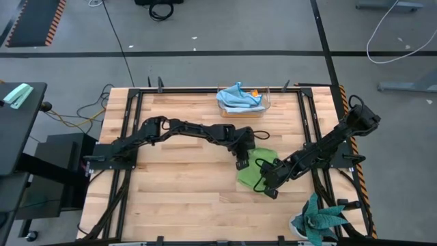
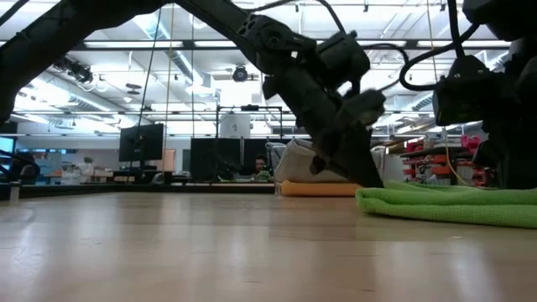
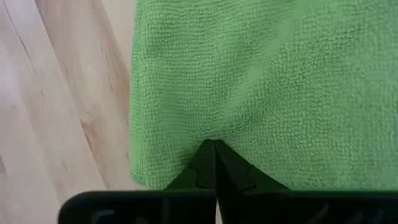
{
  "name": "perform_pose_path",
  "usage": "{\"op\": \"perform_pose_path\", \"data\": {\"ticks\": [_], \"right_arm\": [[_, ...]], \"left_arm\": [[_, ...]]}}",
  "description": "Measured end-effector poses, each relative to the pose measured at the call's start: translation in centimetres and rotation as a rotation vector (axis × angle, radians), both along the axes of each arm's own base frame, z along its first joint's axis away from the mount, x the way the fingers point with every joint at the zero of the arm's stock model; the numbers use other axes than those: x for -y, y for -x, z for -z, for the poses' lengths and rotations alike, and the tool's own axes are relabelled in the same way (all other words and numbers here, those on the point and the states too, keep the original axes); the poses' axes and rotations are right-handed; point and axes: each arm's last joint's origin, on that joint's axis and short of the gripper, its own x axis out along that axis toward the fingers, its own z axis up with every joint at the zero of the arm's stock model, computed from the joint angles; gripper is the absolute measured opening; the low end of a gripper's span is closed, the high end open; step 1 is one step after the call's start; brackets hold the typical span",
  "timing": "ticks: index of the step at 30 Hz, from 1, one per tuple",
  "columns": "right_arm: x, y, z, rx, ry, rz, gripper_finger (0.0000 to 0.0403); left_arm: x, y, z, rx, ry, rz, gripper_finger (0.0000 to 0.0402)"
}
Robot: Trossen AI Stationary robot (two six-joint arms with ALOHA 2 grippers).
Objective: Fold microfiber towels
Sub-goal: Fold the green microfiber cloth
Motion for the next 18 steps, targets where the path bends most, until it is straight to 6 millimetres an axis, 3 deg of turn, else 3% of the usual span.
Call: {"op": "perform_pose_path", "data": {"ticks": [4, 12, 18], "right_arm": [[0.0, 0.1, 0.1, 0.0, -0.001, 0.0, 0.0], [0.1, 0.1, 0.1, -0.001, -0.002, 0.001, 0.0], [0.1, 0.1, 0.1, -0.002, -0.004, 0.001, 0.0]], "left_arm": [[-0.3, 0.0, -1.0, 0.038, -0.011, 0.016, 0.0006], [-1.6, 0.0, -0.8, 0.034, -0.024, -0.023, 0.0021], [-1.9, -0.1, -0.8, 0.049, -0.021, -0.021, 0.0006]]}}
